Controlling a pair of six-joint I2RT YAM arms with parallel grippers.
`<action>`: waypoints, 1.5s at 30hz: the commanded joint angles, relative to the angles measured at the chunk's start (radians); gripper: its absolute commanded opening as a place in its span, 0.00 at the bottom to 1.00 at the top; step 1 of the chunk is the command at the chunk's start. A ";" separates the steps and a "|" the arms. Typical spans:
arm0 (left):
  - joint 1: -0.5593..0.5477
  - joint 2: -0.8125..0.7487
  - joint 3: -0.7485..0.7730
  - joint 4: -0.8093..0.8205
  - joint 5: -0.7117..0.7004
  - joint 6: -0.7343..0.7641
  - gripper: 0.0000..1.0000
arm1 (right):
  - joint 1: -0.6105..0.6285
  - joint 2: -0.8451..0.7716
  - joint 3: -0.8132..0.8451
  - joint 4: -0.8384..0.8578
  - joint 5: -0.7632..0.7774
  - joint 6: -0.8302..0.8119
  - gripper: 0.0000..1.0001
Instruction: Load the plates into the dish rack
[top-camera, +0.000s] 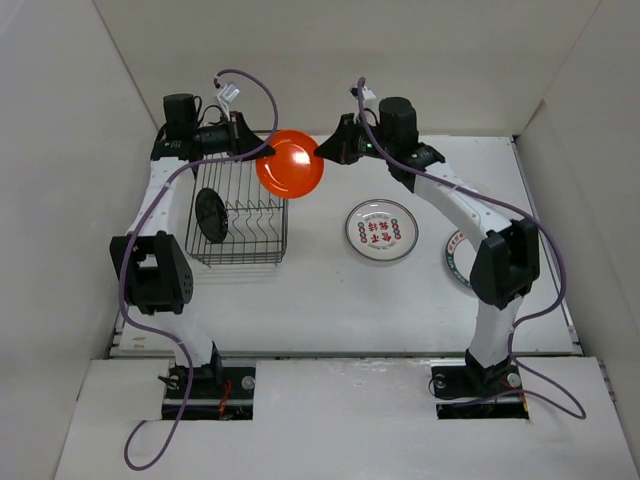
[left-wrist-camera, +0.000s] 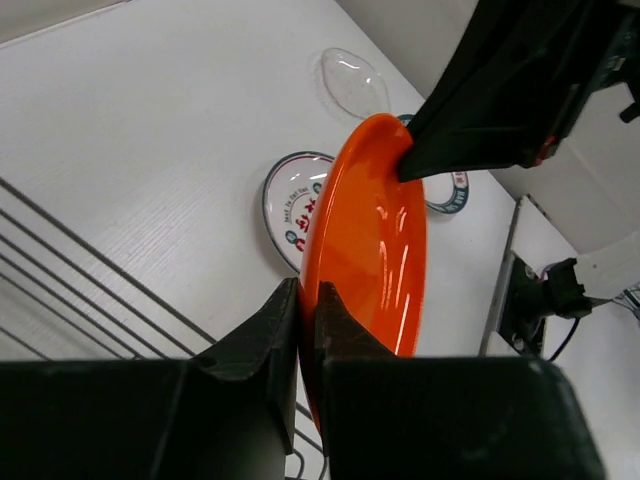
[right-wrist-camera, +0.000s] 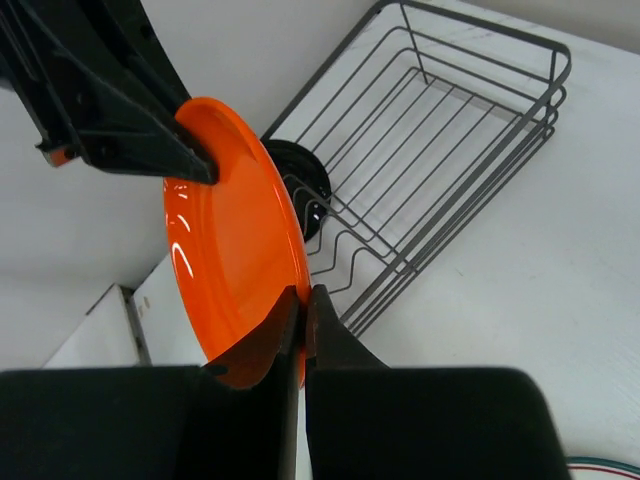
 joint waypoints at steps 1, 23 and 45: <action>-0.002 -0.067 0.032 -0.019 0.010 0.034 0.00 | 0.012 -0.009 0.048 0.093 -0.005 0.025 0.00; -0.039 -0.455 -0.136 -0.286 -1.448 0.177 0.00 | 0.094 -0.176 -0.028 -0.312 0.510 -0.054 1.00; -0.168 -0.374 -0.321 -0.141 -1.694 0.267 0.00 | 0.125 -0.285 -0.122 -0.340 0.573 -0.054 1.00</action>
